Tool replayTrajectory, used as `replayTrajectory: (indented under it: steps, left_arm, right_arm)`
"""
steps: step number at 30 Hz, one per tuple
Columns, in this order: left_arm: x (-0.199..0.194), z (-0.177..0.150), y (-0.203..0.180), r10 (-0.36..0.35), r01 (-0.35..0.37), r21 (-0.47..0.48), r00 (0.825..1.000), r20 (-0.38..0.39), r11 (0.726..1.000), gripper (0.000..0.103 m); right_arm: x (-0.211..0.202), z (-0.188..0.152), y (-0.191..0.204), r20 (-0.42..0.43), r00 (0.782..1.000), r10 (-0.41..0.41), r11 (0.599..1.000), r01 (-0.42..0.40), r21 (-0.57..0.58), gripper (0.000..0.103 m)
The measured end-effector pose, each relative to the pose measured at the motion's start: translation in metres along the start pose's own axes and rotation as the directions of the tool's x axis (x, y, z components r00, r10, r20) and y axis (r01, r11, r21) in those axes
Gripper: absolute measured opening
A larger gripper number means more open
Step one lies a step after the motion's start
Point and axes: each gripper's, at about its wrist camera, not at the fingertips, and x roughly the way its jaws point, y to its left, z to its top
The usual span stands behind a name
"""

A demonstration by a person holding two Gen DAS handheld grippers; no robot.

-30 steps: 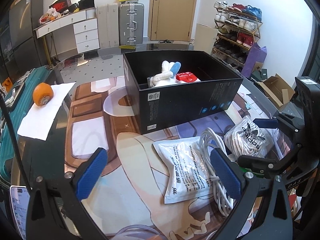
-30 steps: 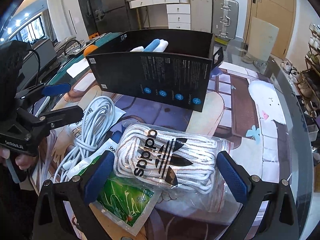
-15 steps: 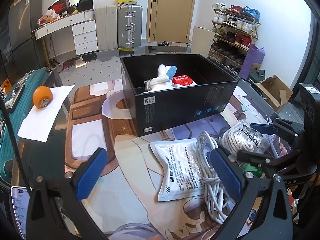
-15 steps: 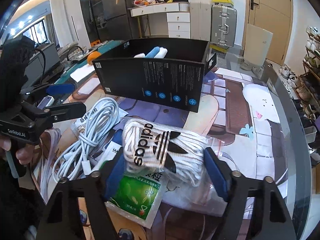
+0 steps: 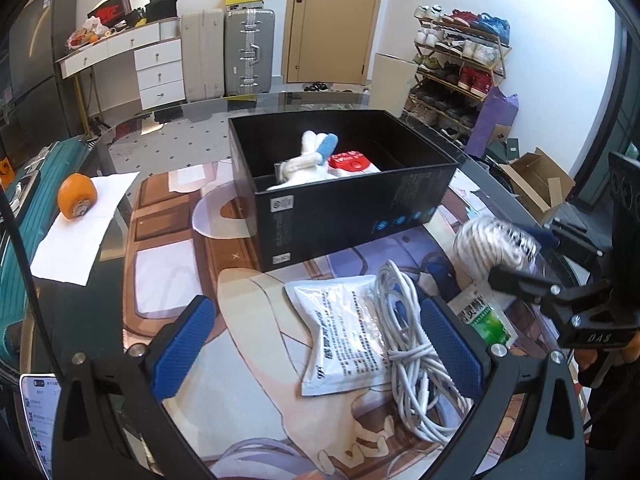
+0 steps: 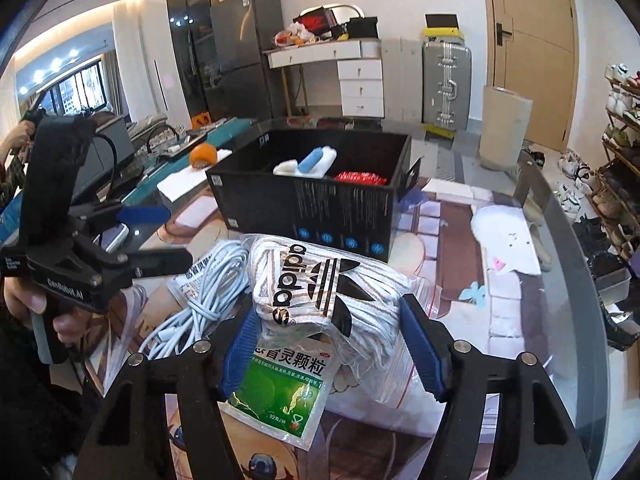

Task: Organize soft objects
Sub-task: 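Grasp the adidas rope bag with the right gripper while the left gripper grasps the white cable coil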

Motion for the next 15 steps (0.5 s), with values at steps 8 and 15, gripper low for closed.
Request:
replayTrajectory:
  steps: [8, 15]
  left_arm:
    - [0.001, -0.006, -0.020, -0.036, 0.038, 0.031, 0.998, -0.045, 0.999, 0.101]
    - [0.004, -0.016, -0.044, -0.069, 0.083, 0.128, 0.992, -0.110, 0.988, 0.088]
  right_arm:
    - [-0.017, 0.001, -0.006, 0.040, 0.999, -0.024, 1.000, 0.024, 0.015, 0.069]
    - [-0.022, 0.000, -0.004, 0.042, 0.999, -0.021, 1.000, 0.021, 0.008, 0.069]
